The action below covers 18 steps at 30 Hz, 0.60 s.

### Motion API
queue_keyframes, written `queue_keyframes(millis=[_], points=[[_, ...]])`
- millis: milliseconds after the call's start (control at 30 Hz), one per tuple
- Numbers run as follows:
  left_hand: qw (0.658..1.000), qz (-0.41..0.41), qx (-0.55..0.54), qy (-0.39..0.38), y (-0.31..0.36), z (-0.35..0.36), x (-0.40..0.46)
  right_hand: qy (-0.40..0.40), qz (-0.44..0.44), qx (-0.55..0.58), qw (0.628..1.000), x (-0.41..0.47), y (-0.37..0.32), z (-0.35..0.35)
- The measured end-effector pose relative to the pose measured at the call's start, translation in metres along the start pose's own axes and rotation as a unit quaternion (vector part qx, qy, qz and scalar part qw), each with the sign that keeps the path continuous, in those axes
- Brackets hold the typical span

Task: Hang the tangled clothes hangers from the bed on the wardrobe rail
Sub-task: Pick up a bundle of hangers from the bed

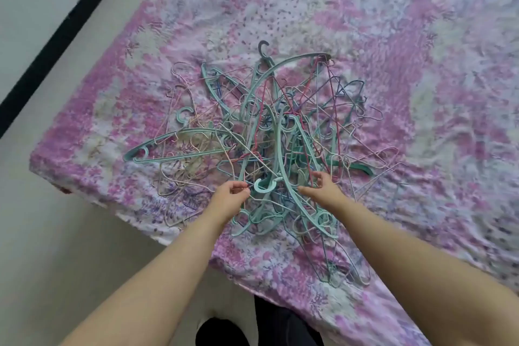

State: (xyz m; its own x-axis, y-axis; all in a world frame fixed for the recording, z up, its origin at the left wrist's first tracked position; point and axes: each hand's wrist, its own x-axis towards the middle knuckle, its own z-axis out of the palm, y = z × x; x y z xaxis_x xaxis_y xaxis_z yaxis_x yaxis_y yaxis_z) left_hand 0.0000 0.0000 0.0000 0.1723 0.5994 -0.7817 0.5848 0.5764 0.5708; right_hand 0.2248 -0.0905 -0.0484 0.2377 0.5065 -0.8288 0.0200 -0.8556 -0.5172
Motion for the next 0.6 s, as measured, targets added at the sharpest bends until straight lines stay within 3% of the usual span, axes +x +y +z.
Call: queue_keyframes(millis=[133,233,300,400,600], points=[[0.999,-0.037,-0.007,0.012,-0.008,0.01,0.03,0.024,0.016,-0.035,0.999,0.038,0.005,-0.004],[0.998,-0.066,0.005,0.016,-0.02,0.011,0.057,0.108,0.014,-0.143,0.984,0.069,0.011,-0.002],[0.997,-0.08,0.007,0.013,-0.025,0.009,0.069,0.136,0.041,-0.154,0.978,0.084,0.013,-0.005],[0.995,-0.1,0.001,0.002,-0.036,0.012,0.083,0.116,0.093,-0.096,0.984,0.103,0.019,-0.003],[0.993,-0.111,-0.025,-0.026,-0.05,0.039,0.085,0.111,0.103,-0.18,0.972,0.12,0.018,0.015]])
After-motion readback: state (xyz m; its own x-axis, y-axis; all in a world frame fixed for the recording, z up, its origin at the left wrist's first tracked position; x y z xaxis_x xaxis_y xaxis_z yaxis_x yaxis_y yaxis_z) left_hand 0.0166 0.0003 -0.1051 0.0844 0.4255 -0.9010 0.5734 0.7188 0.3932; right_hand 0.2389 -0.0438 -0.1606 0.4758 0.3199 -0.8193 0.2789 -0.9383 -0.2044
